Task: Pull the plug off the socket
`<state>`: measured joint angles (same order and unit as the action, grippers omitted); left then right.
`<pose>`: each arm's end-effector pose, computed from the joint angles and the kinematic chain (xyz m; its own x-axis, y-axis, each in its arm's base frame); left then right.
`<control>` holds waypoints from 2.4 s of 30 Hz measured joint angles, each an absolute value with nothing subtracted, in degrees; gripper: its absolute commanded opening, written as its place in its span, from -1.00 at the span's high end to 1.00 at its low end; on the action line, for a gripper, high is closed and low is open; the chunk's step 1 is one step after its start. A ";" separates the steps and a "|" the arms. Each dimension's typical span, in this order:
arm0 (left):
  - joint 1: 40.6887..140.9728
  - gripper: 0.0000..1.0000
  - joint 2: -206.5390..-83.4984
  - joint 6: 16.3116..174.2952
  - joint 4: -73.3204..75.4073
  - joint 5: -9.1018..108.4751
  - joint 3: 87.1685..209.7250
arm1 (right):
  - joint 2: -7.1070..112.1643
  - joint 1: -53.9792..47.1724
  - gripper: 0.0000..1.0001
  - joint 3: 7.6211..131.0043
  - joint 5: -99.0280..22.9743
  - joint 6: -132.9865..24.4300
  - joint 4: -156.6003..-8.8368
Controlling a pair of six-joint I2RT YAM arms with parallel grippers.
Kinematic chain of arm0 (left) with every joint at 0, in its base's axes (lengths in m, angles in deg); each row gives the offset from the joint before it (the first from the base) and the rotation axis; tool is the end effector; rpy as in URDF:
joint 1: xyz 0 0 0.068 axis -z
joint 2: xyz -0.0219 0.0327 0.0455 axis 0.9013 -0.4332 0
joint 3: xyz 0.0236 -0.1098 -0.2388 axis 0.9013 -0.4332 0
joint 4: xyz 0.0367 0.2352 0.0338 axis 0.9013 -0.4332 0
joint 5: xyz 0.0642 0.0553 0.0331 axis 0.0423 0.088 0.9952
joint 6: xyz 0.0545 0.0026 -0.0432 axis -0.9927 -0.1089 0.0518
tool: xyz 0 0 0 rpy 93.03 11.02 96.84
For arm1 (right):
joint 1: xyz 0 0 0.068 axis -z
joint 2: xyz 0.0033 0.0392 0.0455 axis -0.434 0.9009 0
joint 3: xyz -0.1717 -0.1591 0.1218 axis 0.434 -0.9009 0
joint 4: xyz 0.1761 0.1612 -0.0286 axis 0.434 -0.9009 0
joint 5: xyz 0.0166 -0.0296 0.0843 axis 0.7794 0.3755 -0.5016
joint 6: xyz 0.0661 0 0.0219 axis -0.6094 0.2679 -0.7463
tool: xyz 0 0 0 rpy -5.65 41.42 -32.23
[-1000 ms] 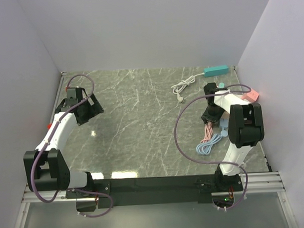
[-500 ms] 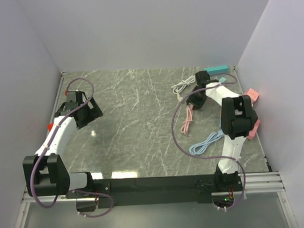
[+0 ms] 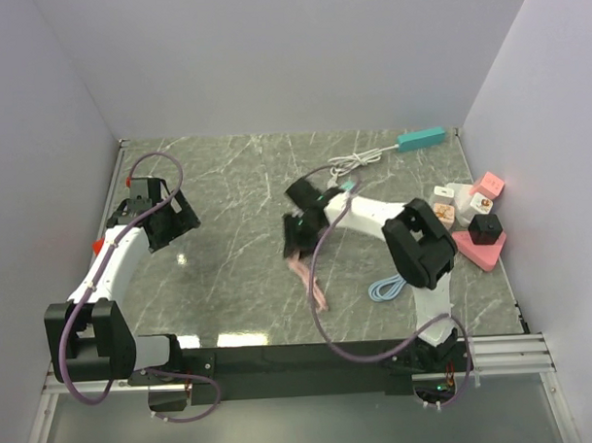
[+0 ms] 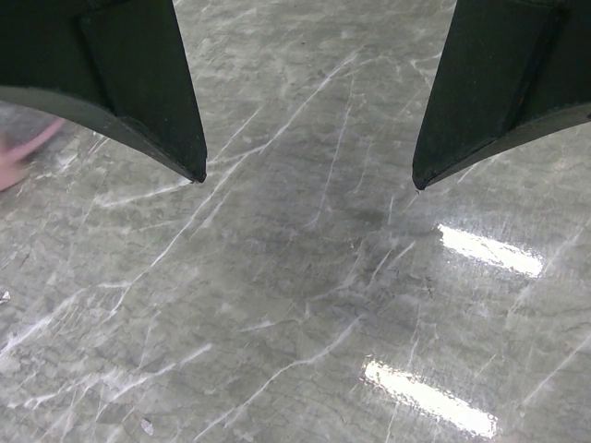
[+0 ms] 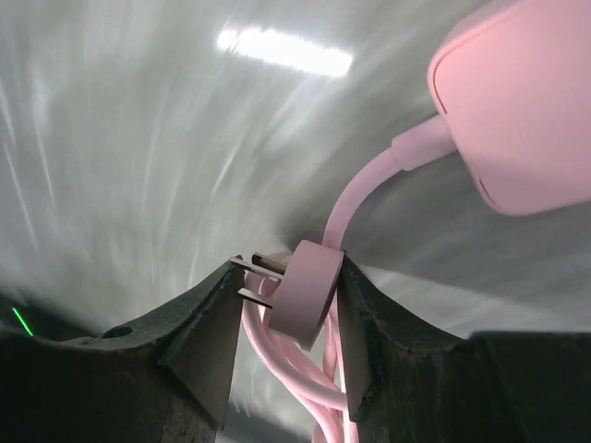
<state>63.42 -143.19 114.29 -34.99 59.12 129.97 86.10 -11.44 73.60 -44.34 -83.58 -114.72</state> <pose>0.2547 0.0052 0.2332 -0.6806 -0.5194 -0.5168 -0.4345 0.8540 -0.2861 0.3049 0.2482 0.1486 -0.9832 -0.0275 -0.1802 -0.1000 0.9079 0.4070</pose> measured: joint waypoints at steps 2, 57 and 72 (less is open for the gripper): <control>63.42 -0.99 -143.19 114.27 -34.95 58.81 129.95 | 84.31 -17.72 1.00 70.80 -47.12 -80.74 -115.92; 106.15 -0.26 -188.53 122.14 -45.09 65.70 176.17 | 42.03 -0.06 -0.71 38.58 -39.07 -90.23 -111.73; 106.26 0.99 -187.69 122.64 -38.77 61.35 168.74 | 52.99 1.89 -0.70 34.82 -57.98 -89.44 -88.84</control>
<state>106.26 -187.69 122.64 -38.77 61.35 168.74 52.99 1.89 34.82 -57.98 -89.44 -88.84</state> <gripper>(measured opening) 0.347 0.855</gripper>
